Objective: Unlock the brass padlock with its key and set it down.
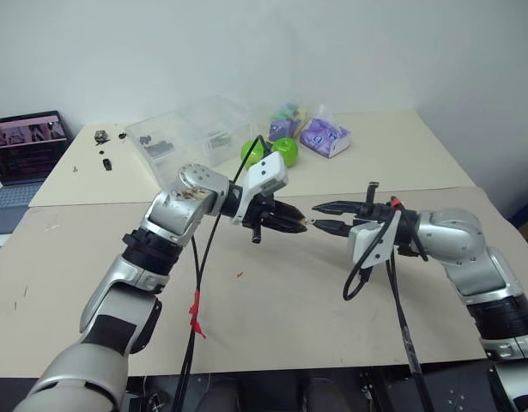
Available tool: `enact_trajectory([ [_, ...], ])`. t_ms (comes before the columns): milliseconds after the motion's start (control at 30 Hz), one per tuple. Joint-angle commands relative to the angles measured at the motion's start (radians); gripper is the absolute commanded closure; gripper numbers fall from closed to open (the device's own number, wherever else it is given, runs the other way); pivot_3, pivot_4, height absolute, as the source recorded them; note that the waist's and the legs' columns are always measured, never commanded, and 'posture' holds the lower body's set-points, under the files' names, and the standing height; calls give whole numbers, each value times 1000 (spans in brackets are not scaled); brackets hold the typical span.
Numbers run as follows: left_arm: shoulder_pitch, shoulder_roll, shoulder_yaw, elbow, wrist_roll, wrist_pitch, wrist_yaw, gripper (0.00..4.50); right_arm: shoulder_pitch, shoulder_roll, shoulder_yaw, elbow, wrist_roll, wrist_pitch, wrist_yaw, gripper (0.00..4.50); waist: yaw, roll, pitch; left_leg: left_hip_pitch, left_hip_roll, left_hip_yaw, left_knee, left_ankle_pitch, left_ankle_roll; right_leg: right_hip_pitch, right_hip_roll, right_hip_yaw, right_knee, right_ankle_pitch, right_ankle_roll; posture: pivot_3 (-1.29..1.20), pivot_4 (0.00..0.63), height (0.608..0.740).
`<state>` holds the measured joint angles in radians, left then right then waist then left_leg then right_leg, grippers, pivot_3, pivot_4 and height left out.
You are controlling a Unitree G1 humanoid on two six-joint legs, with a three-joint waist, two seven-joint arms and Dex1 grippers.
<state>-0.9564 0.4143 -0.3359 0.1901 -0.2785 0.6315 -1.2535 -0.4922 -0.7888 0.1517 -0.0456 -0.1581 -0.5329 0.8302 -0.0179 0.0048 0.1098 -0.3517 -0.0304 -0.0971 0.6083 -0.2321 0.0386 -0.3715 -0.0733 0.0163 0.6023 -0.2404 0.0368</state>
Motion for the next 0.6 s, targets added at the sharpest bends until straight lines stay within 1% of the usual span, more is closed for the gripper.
enact_trajectory([
  [33, -32, 2, 29, -32, -10, -7, 5, 3700, -14, 4, -10, -34, 19, -8, -6, 3095, 0, 0, 0, 0, 0, 0, 0, 0, 0, 0, 0, 0, 0, 0, 0, 0, 150, 740],
  [433, -33, -8, 23, -27, -9, -12, 5, 3700, -10, 23, -12, -94, 37, 24, 1, 3095, 1, 0, 0, 0, 0, 0, 0, 0, 0, 0, 0, 0, 0, 0, 0, 0, 150, 740],
  [467, -32, -8, 22, -27, -8, -13, 5, 3700, -8, 24, -13, -92, 36, 23, 0, 3628, 1, 0, 0, 0, 0, 0, 0, 0, 0, 0, 0, 0, 0, 0, 0, 0, 150, 740],
  [533, -29, -9, 20, -27, -7, -15, 4, 3700, -5, 23, -15, -90, 37, 19, -1, 4208, 1, 0, 0, 0, 0, 0, 0, 0, 0, 0, 0, 0, 0, 0, 0, 0, 150, 740],
  [567, -29, -9, 20, -26, -5, -17, 3, 3700, -3, 23, -17, -87, 35, 13, -2, 4425, 1, 0, 0, 0, 0, 0, 0, 0, 0, 0, 0, 0, 0, 0, 0, 0, 150, 740],
  [600, -28, -9, 19, -25, -4, -19, 2, 3700, 0, 22, -18, -82, 33, 7, -3, 4472, 1, 0, 0, 0, 0, 0, 0, 0, 0, 0, 0, 0, 0, 0, 0, 0, 150, 740],
])
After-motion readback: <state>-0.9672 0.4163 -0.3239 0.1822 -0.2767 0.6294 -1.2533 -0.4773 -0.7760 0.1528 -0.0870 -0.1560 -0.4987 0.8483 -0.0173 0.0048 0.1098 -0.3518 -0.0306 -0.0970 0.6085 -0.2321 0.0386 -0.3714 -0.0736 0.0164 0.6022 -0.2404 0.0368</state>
